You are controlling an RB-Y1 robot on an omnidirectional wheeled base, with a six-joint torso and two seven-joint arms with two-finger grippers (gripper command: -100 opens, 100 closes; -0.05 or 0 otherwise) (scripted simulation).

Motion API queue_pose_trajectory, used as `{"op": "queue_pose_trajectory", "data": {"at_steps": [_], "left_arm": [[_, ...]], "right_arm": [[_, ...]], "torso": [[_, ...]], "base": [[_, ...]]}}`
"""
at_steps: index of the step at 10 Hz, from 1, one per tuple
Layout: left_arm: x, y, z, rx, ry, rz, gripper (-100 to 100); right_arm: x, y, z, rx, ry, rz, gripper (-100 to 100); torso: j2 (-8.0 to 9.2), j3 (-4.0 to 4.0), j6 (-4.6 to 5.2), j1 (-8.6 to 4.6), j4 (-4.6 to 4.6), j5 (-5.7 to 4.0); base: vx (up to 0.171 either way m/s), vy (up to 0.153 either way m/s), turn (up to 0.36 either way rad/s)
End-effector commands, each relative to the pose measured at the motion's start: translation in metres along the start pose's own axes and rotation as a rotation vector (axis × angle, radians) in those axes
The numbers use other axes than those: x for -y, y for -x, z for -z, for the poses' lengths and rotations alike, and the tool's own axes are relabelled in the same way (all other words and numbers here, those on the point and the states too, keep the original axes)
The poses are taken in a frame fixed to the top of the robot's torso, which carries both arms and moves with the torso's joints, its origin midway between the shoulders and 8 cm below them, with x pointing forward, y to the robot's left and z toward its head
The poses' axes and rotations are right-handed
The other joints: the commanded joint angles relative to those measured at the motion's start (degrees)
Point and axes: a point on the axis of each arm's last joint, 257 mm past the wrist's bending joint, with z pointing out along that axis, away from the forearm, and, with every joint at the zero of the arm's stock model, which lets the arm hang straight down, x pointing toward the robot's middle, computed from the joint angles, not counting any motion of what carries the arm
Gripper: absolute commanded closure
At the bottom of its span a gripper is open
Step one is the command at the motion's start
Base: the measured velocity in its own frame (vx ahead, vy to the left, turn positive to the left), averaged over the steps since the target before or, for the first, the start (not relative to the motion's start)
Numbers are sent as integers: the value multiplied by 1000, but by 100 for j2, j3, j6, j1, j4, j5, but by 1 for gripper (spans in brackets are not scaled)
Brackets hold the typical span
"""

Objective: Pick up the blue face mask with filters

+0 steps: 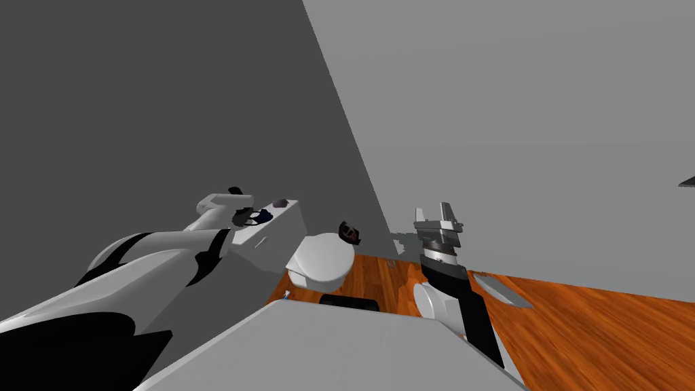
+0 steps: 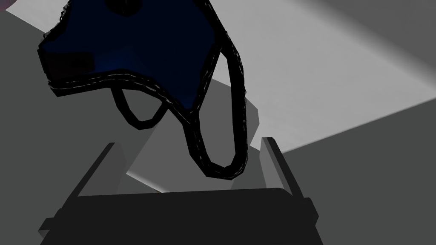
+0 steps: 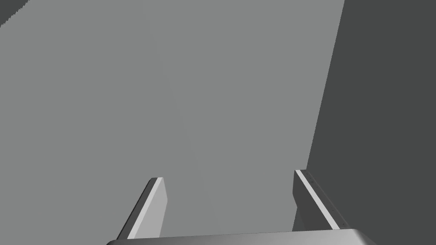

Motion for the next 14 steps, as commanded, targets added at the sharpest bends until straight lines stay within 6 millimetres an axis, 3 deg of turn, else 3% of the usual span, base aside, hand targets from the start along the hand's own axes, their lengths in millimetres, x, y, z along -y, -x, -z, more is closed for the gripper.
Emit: {"op": "queue_pose_trajectory", "data": {"at_steps": [1, 7, 8, 12, 13, 14], "left_arm": [[-6, 5, -3, 17, 17, 28, -100], [-23, 18, -9, 63, 57, 92, -100], [-23, 18, -9, 64, 58, 96, 100], [-23, 18, -9, 63, 58, 97, 100], [-24, 18, -9, 63, 59, 96, 0], [-18, 14, -7, 49, 45, 74, 100]], "right_arm": [[0, 0, 0, 0, 0, 0, 0], [0, 0, 0, 0, 0, 0, 0], [0, 0, 0, 0, 0, 0, 0], [0, 0, 0, 0, 0, 0, 0], [0, 0, 0, 0, 0, 0, 0], [0, 0, 0, 0, 0, 0, 0]], "torso": [[0, 0, 0, 0, 0, 0], [-9, -5, -2, 6, -1, 1], [-26, -13, -6, -7, -4, -1], [-53, -29, -5, -24, -11, -8], [-53, -29, -6, -25, -10, -9], [-52, -28, -6, -26, -10, -10]], "base": [[-123, 93, -213], [-101, 83, -182], [-11, 6, 15], [0, 0, 0], [0, 0, 0], [80, -51, 273]]}}
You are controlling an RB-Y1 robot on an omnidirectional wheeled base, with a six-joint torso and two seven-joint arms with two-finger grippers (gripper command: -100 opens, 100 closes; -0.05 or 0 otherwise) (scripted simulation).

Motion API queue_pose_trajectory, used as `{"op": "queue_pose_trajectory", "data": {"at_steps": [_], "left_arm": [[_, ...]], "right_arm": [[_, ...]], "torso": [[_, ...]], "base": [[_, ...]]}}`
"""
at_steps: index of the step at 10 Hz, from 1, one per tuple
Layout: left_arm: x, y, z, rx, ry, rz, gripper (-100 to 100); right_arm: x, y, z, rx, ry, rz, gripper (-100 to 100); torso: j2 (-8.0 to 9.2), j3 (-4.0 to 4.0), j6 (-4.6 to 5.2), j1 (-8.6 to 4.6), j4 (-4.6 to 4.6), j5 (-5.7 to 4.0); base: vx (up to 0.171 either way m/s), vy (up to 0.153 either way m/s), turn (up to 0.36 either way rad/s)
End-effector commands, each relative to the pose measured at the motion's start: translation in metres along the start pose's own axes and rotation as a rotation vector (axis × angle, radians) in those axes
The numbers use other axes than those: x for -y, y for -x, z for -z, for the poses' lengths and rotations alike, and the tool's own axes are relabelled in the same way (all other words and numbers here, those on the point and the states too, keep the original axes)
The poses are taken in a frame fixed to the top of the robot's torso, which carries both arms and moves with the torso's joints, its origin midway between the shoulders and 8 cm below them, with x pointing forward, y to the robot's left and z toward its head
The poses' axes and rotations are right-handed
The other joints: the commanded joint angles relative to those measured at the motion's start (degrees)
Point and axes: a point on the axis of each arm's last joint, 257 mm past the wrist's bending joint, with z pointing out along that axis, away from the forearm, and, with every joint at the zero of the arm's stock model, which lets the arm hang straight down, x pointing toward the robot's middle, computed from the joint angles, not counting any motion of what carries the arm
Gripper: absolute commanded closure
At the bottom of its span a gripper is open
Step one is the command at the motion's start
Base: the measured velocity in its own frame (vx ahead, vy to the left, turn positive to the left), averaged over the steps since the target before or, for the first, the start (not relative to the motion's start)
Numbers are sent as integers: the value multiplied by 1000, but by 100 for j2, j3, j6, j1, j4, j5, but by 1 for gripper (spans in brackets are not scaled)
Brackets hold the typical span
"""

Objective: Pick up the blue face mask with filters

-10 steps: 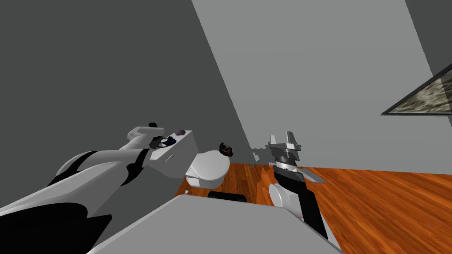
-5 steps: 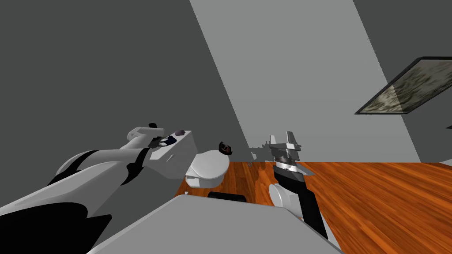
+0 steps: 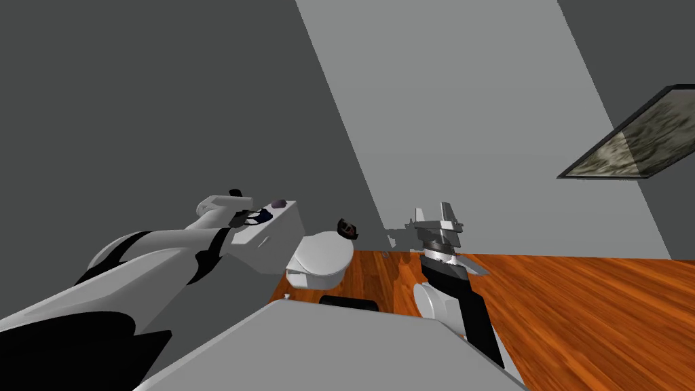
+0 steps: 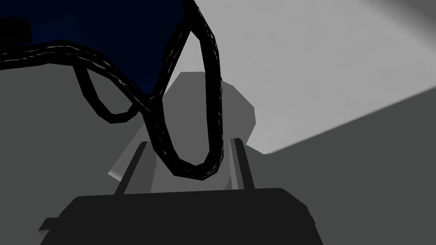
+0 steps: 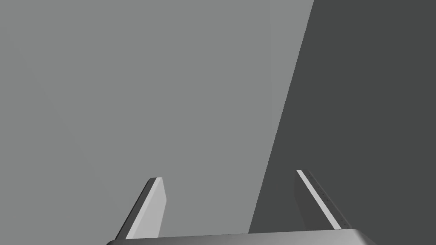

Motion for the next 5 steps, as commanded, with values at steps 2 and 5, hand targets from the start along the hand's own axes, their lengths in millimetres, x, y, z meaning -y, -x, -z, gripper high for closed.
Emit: {"op": "queue_pose_trajectory", "data": {"at_steps": [2, 5], "left_arm": [[9, -6, 5, -26, -24, -43, 100], [19, -16, 10, -57, -53, -89, 100]], "right_arm": [[0, 0, 0, 0, 0, 0, 0], [0, 0, 0, 0, 0, 0, 0]], "torso": [[-17, -10, 2, -20, -3, -5], [-32, -10, 62, -36, 12, 14]], "base": [[159, -112, 338], [113, -98, 169]]}}
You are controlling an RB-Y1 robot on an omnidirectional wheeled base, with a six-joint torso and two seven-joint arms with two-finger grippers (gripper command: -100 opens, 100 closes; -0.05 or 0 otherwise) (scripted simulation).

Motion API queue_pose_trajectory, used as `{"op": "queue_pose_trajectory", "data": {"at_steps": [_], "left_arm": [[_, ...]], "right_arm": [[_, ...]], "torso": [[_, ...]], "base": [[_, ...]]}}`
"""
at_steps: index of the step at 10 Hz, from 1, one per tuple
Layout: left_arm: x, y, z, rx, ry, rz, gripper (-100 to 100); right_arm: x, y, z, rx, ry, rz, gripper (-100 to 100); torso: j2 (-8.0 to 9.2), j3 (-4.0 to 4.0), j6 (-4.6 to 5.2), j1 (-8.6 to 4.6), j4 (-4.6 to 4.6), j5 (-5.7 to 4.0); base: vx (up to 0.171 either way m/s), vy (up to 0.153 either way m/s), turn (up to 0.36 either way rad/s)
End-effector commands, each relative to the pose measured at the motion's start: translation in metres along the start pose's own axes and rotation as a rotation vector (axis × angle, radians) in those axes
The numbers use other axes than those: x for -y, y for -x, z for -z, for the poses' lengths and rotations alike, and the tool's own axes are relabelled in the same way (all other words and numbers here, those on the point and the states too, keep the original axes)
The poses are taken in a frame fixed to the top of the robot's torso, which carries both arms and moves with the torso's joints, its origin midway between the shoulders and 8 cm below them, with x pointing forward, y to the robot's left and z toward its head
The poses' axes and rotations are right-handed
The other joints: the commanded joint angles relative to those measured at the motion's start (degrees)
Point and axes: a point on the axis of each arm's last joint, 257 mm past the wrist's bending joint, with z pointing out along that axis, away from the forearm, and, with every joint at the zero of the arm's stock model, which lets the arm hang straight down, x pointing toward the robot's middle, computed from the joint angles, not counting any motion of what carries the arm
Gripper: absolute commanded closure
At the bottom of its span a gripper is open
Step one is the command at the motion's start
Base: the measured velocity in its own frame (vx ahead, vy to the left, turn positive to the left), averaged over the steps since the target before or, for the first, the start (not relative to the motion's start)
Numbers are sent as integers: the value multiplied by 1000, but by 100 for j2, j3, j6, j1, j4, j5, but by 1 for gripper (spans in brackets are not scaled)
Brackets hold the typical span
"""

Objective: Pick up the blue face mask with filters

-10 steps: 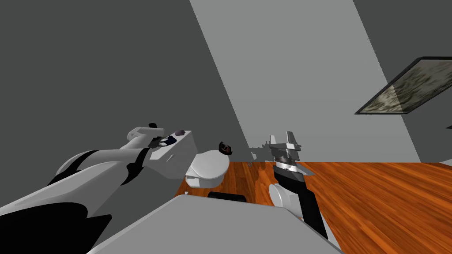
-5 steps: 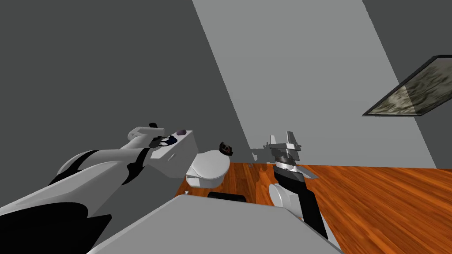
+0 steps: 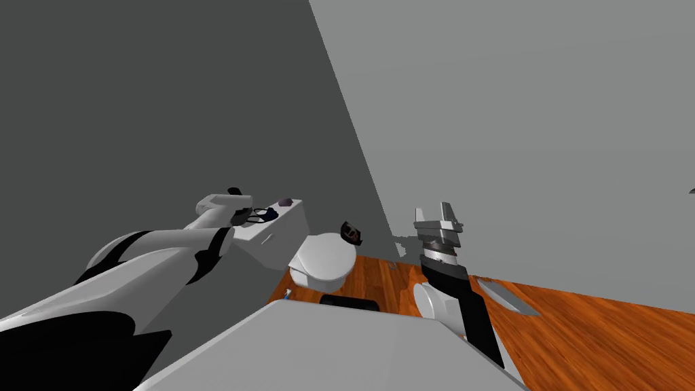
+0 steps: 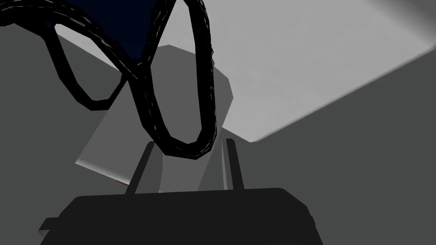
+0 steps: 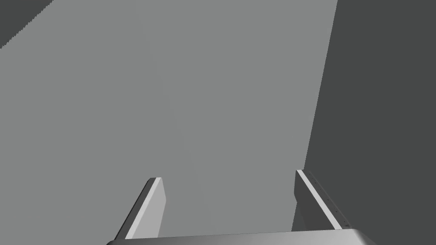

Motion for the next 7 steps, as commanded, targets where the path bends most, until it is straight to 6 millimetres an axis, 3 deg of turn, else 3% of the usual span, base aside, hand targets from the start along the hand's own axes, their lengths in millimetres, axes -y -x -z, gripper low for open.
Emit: {"op": "queue_pose_trajectory", "data": {"at_steps": [1, 3, 6, 7], "left_arm": [[7, -5, 3, -12, -20, -3, 100], [11, -8, 5, -21, -30, -19, 100], [13, -12, 7, -27, -37, -44, 100], [16, -13, 8, -28, -44, -47, 0]], "right_arm": [[0, 0, 0, 0, 0, 0, 0], [0, 0, 0, 0, 0, 0, 0], [0, 0, 0, 0, 0, 0, 0], [0, 0, 0, 0, 0, 0, 0]], "torso": [[0, 0, 0, 0, 0, 0], [23, 23, 47, 33, 25, 31], [17, 28, 16, 23, 40, 35], [27, 32, 8, 34, 38, 36]], "base": [[42, -42, 94], [15, -19, 43], [50, -52, 80], [10, -6, -30]]}}
